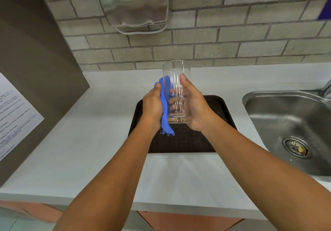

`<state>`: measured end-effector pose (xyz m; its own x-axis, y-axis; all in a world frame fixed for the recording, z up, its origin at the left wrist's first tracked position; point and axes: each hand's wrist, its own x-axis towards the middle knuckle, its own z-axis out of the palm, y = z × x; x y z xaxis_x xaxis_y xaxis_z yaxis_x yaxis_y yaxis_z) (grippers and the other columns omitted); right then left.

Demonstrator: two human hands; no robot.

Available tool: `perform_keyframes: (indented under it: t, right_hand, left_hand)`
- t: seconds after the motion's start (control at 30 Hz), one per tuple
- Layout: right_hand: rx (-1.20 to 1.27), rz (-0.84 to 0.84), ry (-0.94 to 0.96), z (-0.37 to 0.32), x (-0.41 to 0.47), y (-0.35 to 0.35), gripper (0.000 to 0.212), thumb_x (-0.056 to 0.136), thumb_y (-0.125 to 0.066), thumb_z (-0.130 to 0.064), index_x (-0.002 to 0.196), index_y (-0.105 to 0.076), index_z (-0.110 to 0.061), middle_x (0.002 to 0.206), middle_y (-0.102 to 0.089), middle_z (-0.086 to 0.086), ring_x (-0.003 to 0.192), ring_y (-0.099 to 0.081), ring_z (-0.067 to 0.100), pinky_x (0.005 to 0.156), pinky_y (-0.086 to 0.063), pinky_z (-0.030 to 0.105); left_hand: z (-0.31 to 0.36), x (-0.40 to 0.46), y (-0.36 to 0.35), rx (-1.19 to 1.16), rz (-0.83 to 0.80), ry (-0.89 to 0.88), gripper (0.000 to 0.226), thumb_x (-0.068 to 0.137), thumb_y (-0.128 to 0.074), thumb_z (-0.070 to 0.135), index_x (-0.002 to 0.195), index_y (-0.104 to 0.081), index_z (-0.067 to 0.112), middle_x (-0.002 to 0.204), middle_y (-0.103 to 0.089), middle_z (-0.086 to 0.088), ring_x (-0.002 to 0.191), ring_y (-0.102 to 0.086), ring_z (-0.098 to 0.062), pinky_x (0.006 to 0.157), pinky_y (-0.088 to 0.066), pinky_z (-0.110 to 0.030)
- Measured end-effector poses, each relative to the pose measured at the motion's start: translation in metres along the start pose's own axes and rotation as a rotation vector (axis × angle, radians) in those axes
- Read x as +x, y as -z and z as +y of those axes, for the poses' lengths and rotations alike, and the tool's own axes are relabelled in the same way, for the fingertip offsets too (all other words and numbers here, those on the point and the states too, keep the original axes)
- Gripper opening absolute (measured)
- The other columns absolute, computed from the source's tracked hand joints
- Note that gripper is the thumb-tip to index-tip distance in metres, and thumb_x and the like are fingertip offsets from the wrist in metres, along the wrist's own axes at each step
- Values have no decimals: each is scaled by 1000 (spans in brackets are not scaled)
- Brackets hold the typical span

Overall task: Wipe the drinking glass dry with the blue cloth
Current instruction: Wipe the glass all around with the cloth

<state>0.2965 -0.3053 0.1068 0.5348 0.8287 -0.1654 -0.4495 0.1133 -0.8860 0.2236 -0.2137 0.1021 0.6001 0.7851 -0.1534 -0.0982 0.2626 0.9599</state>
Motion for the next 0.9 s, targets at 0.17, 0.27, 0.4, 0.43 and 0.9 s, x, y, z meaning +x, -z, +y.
perform_keyframes:
  t: [0.17, 0.27, 0.4, 0.43, 0.9]
  right_hand:
    - [-59, 136, -6, 2, -3, -1, 76, 75, -70, -66, 120, -69, -5, 106, -71, 19, 92, -69, 30, 94, -57, 49]
    - [-69, 161, 41, 3, -2, 0, 82, 74, -69, -67, 121, -65, -1, 112, -67, 27, 96, -62, 35, 104, -49, 54]
    - [64, 9, 29, -2, -6, 4, 57, 73, -69, -65, 94, -71, -11, 82, -71, 10, 68, -70, 26, 66, -59, 36]
    - [96, -26, 34, -1, -5, 5, 53, 74, -67, -64, 88, -73, -13, 76, -71, 8, 62, -71, 23, 60, -58, 34]
    - [-250, 223, 82, 13, -4, -9, 75, 61, -69, -75, 104, -67, -14, 88, -74, 0, 74, -72, 14, 68, -59, 31]
  left_hand:
    - [0, -12, -9, 427, 70, -509, 43, 100, -38, 41, 141, -44, 26, 105, -47, 11, 85, -58, 3, 77, -54, -18]
    - [1, -15, -14, 518, 32, -655, 48, 100, -41, 39, 146, -38, 26, 96, -37, 13, 78, -53, 11, 63, -44, -4]
    - [14, -9, -8, 189, -8, -238, 40, 100, -40, 43, 129, -57, 22, 97, -61, 5, 80, -64, -14, 64, -54, -21]
    - [16, -9, -6, 50, -59, -89, 38, 100, -41, 45, 119, -62, 19, 95, -67, -4, 80, -66, -22, 67, -58, -31]
    - [3, -12, -6, 310, 168, -371, 24, 102, -34, 41, 100, -52, 25, 103, -57, -2, 80, -59, -1, 66, -45, -15]
